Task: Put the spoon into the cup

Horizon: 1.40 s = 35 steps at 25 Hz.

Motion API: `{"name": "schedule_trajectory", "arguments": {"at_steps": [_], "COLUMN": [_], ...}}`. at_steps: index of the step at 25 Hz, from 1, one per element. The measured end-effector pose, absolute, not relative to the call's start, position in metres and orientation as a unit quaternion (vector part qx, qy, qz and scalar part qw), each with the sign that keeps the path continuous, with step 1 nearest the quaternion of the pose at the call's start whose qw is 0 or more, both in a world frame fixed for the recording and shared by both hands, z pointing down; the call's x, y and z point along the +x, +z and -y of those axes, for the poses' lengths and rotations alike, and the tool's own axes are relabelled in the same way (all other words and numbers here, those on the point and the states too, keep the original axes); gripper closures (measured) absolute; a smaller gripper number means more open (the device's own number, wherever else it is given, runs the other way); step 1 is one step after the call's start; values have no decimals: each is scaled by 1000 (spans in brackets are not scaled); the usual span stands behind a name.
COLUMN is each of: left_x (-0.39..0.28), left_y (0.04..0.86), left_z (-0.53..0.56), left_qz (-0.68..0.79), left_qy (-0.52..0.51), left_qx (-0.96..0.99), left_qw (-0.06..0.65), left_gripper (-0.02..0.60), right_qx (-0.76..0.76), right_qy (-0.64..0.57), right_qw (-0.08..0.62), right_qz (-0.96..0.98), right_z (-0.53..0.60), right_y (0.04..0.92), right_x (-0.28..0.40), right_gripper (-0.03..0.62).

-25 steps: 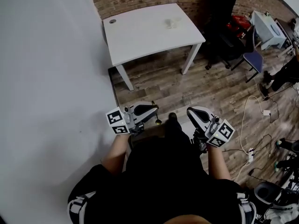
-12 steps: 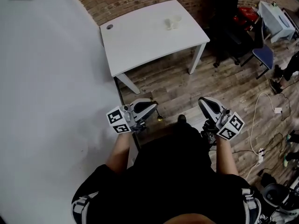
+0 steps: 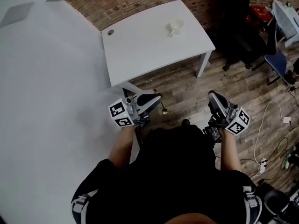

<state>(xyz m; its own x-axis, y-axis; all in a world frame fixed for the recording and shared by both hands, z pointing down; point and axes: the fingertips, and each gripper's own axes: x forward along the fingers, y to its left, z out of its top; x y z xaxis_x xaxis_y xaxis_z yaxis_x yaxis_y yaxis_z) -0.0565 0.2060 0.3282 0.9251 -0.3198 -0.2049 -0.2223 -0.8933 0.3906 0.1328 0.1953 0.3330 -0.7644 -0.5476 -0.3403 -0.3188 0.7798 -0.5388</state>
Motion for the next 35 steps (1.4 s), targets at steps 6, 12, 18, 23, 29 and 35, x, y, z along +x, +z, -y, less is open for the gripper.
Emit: {"name": "schedule_trajectory", "arguments": {"at_steps": [6,12,18,23,29,35], "left_x": [-71,-95,-132,-150,-154,-132], "left_y": [326,367,370,376,412,415], "left_z": [-166,-130,-85,-36,15,53], "left_qz": [166,168,150,120,96,122], "left_qy": [-135,-146,-174,-175,-177,-184], "left_qx": [956,946,941,945,935,928], "left_qw": [203,235,248,250,293,301], "left_gripper": [565,565,565,565,565,565], "right_qx": [-207,-242,-279,-317,-368,-368], "right_qy": [-252,-243,-209,-183,-170,-192], "right_qw": [220,215,190,186,175,160], "right_qz": [-920,-914,-918,-912,-897,-895], "right_z": [-127,-82,-44,-6,31,67], "right_y": [352,373,350,341,350,371], "right_x": [106,85,52,28,34,72], "right_gripper": [588,588,588,588,588,588]}}
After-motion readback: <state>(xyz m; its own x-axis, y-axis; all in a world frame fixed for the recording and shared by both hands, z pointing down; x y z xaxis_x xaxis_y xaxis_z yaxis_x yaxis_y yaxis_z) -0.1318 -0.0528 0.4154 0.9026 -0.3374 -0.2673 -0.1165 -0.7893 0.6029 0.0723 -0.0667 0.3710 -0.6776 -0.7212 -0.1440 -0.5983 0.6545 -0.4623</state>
